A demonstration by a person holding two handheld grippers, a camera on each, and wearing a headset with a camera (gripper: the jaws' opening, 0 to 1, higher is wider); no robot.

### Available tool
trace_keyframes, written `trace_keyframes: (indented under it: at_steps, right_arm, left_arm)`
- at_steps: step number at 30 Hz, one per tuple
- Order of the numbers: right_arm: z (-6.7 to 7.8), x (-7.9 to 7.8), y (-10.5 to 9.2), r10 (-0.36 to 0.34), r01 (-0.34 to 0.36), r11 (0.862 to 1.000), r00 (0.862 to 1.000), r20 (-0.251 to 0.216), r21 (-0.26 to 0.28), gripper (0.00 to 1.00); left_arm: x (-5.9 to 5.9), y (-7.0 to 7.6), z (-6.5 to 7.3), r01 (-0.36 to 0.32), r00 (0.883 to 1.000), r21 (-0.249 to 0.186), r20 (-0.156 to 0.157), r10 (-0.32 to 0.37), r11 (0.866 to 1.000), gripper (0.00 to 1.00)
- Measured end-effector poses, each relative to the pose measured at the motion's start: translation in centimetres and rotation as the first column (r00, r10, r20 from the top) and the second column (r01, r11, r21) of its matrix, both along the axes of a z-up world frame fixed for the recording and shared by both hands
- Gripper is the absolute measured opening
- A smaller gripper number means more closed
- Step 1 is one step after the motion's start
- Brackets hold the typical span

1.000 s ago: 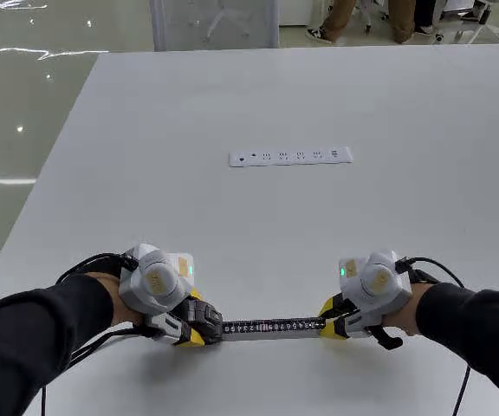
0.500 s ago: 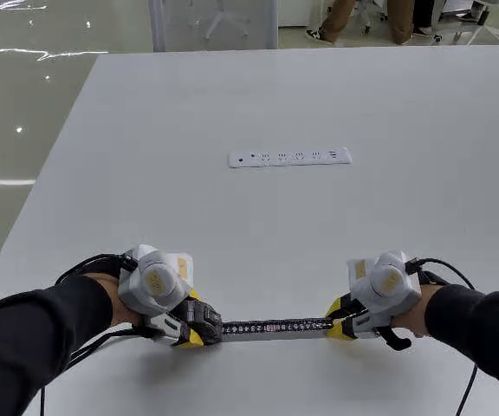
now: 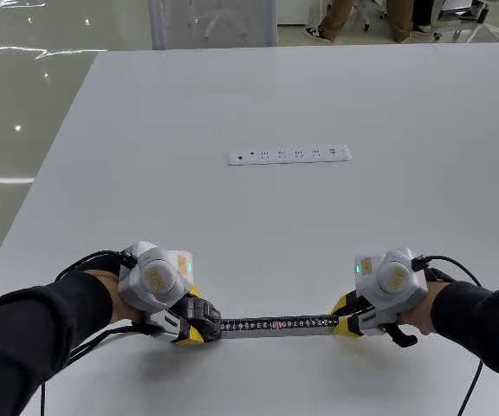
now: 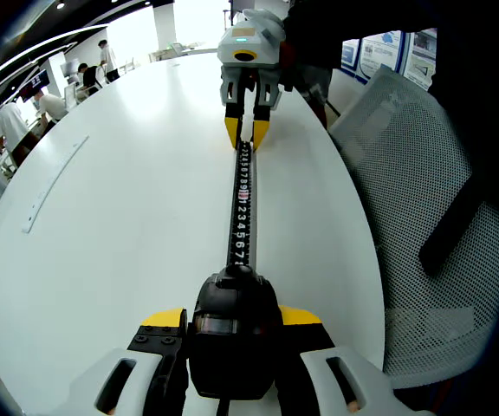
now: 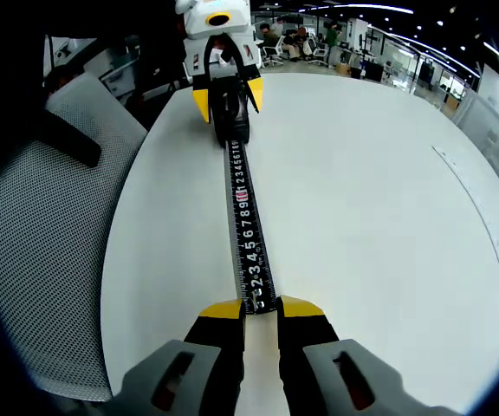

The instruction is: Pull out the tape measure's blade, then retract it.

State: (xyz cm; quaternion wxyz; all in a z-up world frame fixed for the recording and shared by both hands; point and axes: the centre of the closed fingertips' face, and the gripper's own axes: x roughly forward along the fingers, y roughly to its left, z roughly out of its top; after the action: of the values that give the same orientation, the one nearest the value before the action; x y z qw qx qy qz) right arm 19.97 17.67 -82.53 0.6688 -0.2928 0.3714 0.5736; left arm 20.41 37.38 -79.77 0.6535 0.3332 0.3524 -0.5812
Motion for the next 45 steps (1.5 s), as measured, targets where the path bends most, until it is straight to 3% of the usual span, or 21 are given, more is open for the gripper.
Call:
trace_keyframes:
  at_steps: [45]
  right_arm:
    - [0.0,0.0,-3.6,-0.026,0.026,0.999,1.0,0.004,-0.032,0.09]
  left_arm:
    - [-0.1,0.0,0.1,-0.005,1.0,0.002,0.0,0.005,1.0,0.34]
